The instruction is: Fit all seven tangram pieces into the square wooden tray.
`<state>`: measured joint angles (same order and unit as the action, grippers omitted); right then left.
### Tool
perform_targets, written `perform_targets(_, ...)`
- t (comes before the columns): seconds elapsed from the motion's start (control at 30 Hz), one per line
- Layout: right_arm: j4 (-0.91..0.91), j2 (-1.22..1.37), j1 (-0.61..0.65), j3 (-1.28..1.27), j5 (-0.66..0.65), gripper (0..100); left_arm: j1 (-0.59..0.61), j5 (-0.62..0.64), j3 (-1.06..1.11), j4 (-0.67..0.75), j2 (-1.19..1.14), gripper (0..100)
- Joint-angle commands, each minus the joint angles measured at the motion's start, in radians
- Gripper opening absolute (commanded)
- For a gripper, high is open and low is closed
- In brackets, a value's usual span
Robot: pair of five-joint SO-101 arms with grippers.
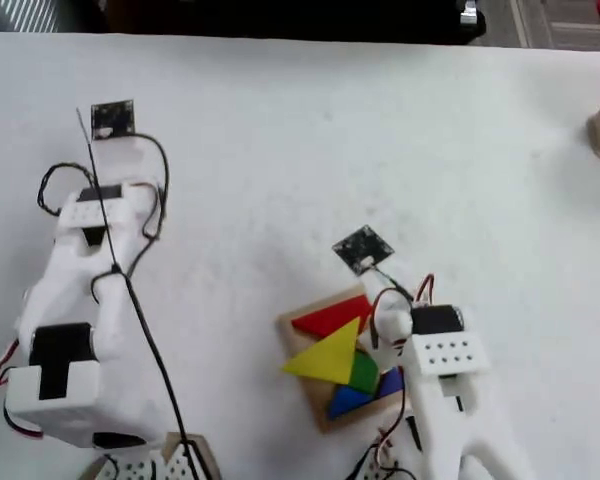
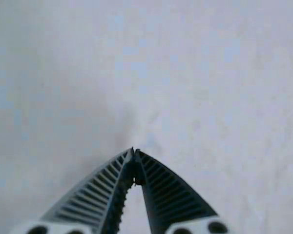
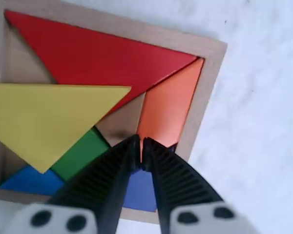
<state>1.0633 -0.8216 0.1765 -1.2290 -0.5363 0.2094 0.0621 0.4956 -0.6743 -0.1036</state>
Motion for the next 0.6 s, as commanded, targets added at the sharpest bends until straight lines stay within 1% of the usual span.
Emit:
perform_targets(0.0,0.039,-0.091,0.007,0.005,-0.018,1.8,0.013,-0.012,-0.052,0.0,0.007,2)
perform_targets(0.07,0.059,-0.147,0.021,-0.003,-0.025,1.8,0.013,-0.014,-0.052,0.002,0.007,2)
perform_targets(0.13,0.104,-0.191,0.07,-0.006,-0.037,1.8,0.013,-0.014,-0.052,0.003,0.005,2)
perform_targets(0.27,0.148,-0.222,0.162,-0.068,-0.193,1.8,0.008,-0.014,-0.052,0.003,0.005,2)
perform_targets(0.33,0.142,-0.222,0.168,-0.095,-0.258,1.8,0.008,-0.014,-0.052,0.003,0.005,2)
perform_targets(0.57,0.134,-0.222,0.153,-0.106,-0.259,1.8,0.008,-0.014,-0.049,0.003,0.005,2)
